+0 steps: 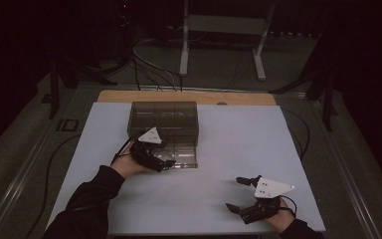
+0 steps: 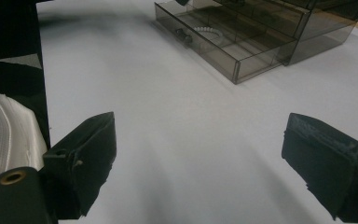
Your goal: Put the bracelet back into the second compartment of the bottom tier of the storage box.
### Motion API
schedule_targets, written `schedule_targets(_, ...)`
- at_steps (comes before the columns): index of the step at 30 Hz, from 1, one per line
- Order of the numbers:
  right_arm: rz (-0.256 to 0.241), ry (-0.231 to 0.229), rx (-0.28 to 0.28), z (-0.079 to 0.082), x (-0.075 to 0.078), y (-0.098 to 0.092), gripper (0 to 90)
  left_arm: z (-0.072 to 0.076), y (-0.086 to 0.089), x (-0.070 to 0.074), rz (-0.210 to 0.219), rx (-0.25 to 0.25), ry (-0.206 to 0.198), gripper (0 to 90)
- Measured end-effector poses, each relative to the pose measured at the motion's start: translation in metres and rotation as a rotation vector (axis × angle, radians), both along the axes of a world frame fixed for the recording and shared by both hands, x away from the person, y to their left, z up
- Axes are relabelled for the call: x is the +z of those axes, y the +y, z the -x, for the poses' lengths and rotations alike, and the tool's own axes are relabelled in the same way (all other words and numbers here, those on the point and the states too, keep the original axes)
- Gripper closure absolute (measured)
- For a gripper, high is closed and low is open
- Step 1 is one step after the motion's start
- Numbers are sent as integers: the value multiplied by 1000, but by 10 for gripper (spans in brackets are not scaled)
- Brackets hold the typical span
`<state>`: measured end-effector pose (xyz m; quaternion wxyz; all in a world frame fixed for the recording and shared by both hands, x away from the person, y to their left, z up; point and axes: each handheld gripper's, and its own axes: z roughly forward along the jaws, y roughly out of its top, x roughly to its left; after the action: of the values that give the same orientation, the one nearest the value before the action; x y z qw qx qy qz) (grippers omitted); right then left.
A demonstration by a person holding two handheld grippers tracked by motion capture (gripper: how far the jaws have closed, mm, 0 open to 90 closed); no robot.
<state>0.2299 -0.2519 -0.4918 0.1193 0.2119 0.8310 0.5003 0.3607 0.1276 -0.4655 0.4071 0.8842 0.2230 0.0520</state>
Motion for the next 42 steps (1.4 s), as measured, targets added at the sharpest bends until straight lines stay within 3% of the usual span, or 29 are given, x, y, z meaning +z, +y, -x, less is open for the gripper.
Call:
schedule_targets(3, -1, 0, -1, 0, 0, 0, 98, 4, 0, 2, -11, -9, -7, 45)
schedule_targets(5, -2, 0, -1, 0, 0, 0, 99, 7, 1, 4, -3, -8, -5, 12)
schedule_targets(11, -5, 0, -3, 0, 0, 0, 99, 13, 6, 11, 8, 5, -28, 2)
schedule_targets(17, -6, 0, -4, 0, 0, 0, 99, 17, 14, 16, 38, 20, -24, 2)
schedule_targets(22, -5, 3, -3, -1, 0, 0, 99, 23, 21, 17, 37, 37, -36, 2)
schedule_targets(42, -7, 5, -3, 0, 0, 0, 99, 53, 41, 3, 68, 83, -3, 2)
